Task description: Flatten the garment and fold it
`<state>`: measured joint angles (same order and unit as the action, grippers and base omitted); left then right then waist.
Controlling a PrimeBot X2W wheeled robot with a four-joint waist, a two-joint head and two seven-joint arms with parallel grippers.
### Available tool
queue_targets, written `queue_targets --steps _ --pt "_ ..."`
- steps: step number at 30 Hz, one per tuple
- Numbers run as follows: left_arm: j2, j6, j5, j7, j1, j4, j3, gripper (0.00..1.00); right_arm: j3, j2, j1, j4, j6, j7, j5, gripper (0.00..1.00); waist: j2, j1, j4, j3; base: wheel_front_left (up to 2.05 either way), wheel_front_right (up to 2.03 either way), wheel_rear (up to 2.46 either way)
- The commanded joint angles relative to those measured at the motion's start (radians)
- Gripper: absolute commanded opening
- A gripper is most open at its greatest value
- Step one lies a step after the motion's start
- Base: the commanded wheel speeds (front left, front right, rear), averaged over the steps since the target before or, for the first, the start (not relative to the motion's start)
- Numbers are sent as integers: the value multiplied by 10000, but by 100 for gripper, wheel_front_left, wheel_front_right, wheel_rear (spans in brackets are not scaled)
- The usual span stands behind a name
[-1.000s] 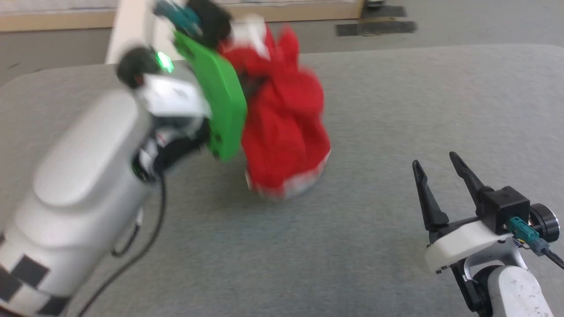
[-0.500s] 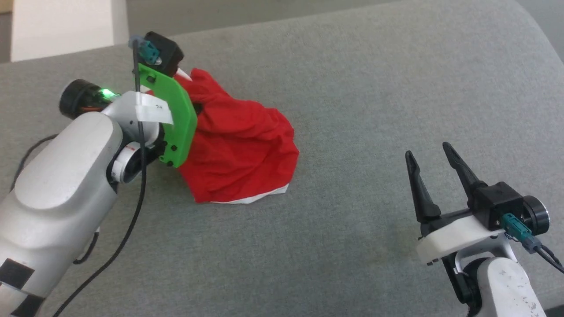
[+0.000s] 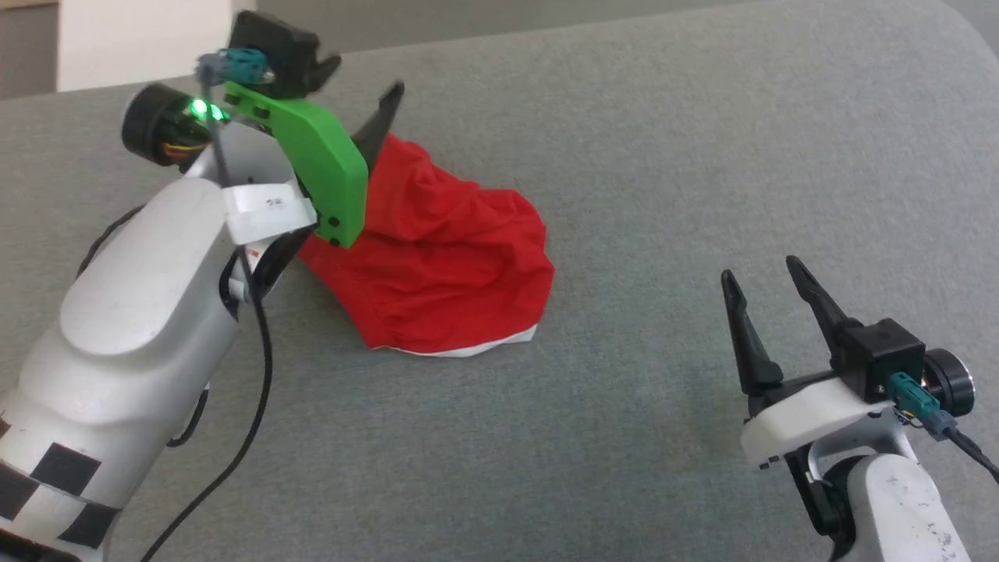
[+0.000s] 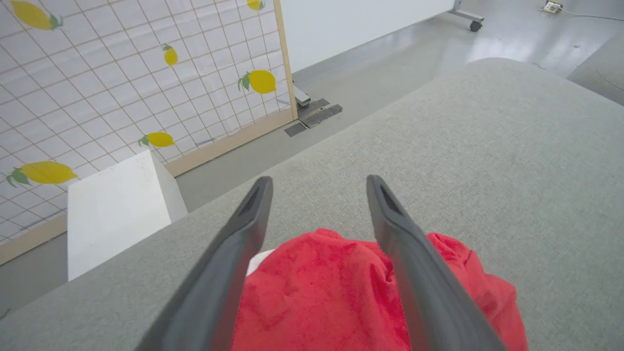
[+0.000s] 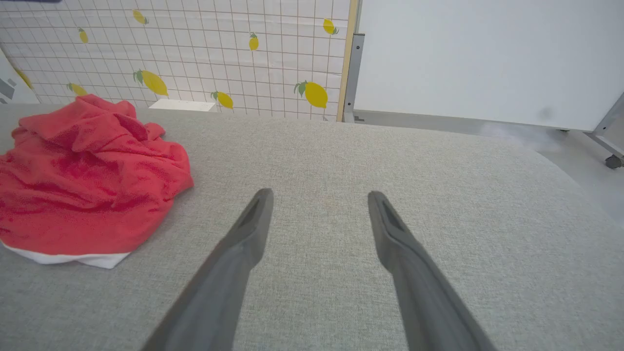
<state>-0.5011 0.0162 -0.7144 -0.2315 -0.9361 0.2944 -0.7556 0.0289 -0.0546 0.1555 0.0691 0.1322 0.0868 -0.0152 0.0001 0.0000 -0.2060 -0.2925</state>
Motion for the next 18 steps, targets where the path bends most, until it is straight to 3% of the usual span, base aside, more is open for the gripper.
queue_targets --steps 1,9,15,18 --pt "3 222 57 422 131 -122 188 100 -49 -28 -53 -3 -15 -61 45 100 -1 0 855 896 0 0 0" --pt "-382 1614 36 2268 2047 -1069 972 100 -222 -354 -575 -336 -15 -464 -159 100 -1 0 1827 1764 0 0 0" --pt "-592 2687 -71 3103 4151 -2113 1162 100 -185 -589 -1003 -717 -15 -690 -393 100 -1 0 2280 2133 0 0 0" --pt "-661 3020 -27 3306 5079 -2646 993 100 -214 -619 -1179 -917 -15 -780 -454 100 -1 0 2420 2202 0 0 0"
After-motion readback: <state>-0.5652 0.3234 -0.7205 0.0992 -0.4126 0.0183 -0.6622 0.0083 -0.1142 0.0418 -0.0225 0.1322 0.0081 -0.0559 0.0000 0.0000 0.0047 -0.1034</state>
